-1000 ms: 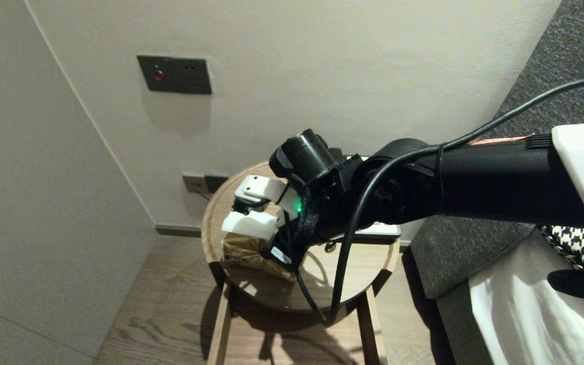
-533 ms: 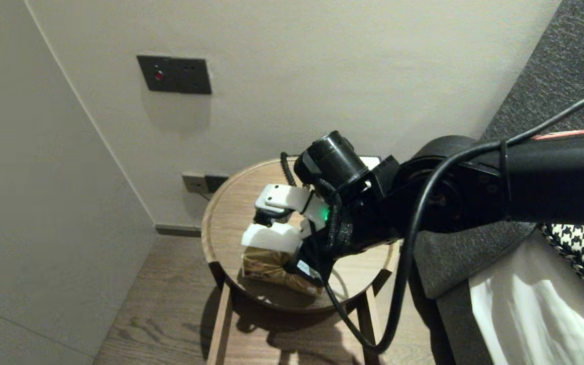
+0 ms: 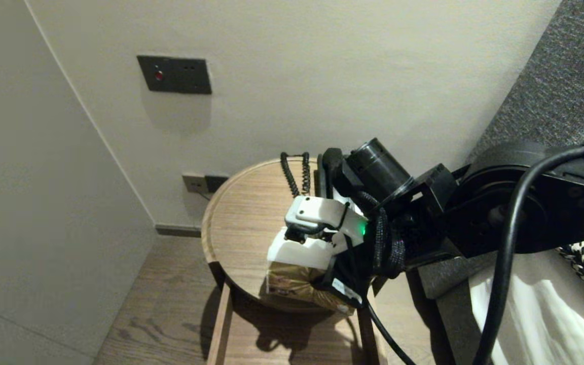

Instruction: Take the tissue out of the drawer one by one and place them on the table

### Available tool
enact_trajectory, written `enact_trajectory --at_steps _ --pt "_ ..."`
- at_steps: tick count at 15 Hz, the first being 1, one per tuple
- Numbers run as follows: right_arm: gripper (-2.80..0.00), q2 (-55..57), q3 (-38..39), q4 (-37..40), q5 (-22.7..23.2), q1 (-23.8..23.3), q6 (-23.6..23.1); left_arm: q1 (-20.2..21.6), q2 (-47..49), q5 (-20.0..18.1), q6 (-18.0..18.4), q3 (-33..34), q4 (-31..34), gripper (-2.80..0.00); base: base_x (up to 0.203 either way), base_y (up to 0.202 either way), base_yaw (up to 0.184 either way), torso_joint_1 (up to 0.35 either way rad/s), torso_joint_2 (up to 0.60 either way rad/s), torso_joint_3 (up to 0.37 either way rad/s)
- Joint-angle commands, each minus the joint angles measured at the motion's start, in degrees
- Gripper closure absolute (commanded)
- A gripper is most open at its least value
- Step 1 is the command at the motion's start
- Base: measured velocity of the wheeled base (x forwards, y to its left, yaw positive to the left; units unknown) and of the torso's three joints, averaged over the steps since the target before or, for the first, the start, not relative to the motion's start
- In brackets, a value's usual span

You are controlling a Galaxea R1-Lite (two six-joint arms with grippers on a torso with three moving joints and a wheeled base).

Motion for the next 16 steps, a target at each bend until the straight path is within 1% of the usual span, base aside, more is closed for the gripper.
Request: enact_trajectory --at_steps 1,2,7,13,16 --pt "-2.28 -1.04 1.62 0.14 0.11 -0.6 -0.08 0.01 -0.01 0.04 -0.02 -0.06 0.0 0.0 0.0 0.0 0.0 0.0 0.0 0.0" --pt "-2.8 -1.04 1.62 0.14 0.11 -0.6 -0.08 0.0 -0.01 0.04 -0.02 -0.14 0.0 0.0 0.0 0.0 0.0 0.0 0.0 0.0" --pt "-2.8 -1.14 1.54 0.14 0.18 -0.51 -0.17 0.04 -0.01 0.04 -0.02 0.0 0.0 0.0 0.0 0.0 0.0 0.0 0.0 0.0" --pt "-2.8 -6.46 0.91 0.73 0.14 0.12 0.26 0.0 -0.01 0.04 -0.02 -0.11 0.0 0.0 0.0 0.0 0.0 0.0 0.0 0.0" --pt "-2.8 -7.28 0.89 0.76 0.11 0.13 0.19 0.01 -0.01 0.04 -0.02 0.0 0.0 0.0 0.0 0.0 0.0 0.0 0.0 0.0"
